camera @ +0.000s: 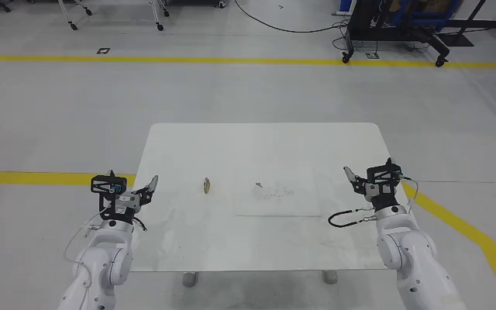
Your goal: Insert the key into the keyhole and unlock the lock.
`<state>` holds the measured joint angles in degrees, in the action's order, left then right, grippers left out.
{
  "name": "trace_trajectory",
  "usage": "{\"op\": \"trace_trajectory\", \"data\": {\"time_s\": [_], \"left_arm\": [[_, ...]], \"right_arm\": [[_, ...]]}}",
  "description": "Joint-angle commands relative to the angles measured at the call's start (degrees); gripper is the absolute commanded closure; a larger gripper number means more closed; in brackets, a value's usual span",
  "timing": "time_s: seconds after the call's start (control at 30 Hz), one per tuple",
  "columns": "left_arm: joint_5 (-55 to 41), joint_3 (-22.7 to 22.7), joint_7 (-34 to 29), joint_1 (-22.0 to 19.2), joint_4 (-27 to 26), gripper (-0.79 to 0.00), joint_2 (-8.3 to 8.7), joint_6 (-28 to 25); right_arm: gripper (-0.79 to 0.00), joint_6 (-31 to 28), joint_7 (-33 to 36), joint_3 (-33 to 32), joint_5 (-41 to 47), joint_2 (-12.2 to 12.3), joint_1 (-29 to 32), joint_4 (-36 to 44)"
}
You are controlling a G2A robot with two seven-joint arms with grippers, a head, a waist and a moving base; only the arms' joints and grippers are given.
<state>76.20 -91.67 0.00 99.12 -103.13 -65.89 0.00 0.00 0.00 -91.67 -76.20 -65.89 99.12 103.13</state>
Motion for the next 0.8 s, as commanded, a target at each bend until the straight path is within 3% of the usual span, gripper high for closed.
{"op": "trace_trajectory", "data": {"time_s": [0.0, 0.3, 0.63, 0.77], "left_arm": [[0.0, 0.0, 0.0, 0.0, 0.0, -0.785, 0.0, 0.0], [0.0, 0.0, 0.0, 0.0, 0.0, -0.785, 0.0, 0.0], [0.0, 0.0, 0.0, 0.0, 0.0, -0.785, 0.0, 0.0], [0.0, 0.0, 0.0, 0.0, 0.0, -0.785, 0.0, 0.0]], "right_arm": [[-0.785, 0.0, 0.0, 0.0, 0.0, 0.0, 0.0, 0.0], [-0.785, -1.27, 0.4, 1.44, -1.2, -0.03, -0.38, 0.3], [-0.785, -12.6, 4.99, 21.67, -6.5, -1.92, -12.13, -6.38], [-0.785, -13.57, 5.87, 23.96, -7.63, -2.21, -13.52, -7.43]]}}
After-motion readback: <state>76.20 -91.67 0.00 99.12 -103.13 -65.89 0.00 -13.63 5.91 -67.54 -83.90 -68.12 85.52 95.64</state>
